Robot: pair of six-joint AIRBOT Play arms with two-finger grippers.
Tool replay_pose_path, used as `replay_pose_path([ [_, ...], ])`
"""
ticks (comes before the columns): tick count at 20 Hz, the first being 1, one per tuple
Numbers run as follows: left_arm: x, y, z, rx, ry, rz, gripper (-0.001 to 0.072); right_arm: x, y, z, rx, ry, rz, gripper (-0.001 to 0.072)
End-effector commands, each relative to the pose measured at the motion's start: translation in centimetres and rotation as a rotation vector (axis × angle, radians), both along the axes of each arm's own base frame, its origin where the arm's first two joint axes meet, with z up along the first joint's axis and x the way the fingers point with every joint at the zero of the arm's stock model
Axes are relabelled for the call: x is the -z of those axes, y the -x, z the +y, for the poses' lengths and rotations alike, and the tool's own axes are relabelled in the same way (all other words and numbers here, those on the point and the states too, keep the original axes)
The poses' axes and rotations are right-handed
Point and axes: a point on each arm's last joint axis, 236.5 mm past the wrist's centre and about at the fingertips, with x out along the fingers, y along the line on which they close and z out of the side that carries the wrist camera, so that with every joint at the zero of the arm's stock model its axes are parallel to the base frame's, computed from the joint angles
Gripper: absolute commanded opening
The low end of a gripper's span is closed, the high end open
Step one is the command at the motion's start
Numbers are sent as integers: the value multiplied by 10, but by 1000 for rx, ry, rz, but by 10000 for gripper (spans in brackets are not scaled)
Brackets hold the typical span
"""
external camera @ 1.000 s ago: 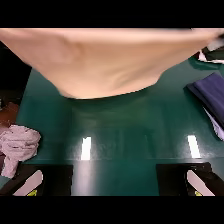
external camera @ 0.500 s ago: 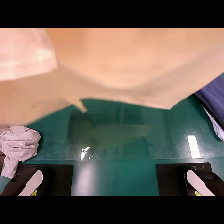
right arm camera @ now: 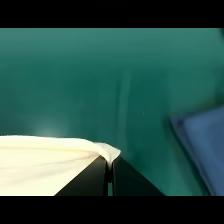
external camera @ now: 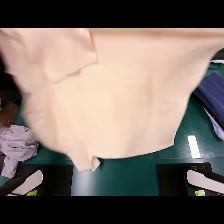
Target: Fold the shirts.
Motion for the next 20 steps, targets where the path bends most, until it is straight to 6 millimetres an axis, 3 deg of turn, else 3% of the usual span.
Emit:
replay_pose_path([
  [1,124,-39,-2,75,52,329,27,107,-27,-7,9,-54,287,9],
  [3,172,-64,-18,159,24,380,27,150,-48,-9,15,-69,328,9],
  [6,219,-114,-29,145,14,353,27,191,-85,-1,11,-69,289,9],
  [8,235,-144,-24,82,15,303,27,207,-109,8,12,-69,236,9],
  [12,236,-185,0,-38,0,179,27,215,-148,19,33,-76,97,9],
  [16,249,-180,4,16,-104,179,27,214,-153,32,9,-63,72,10],
  [20,288,-138,13,126,-261,366,27,232,-124,42,-22,-66,216,9],
])
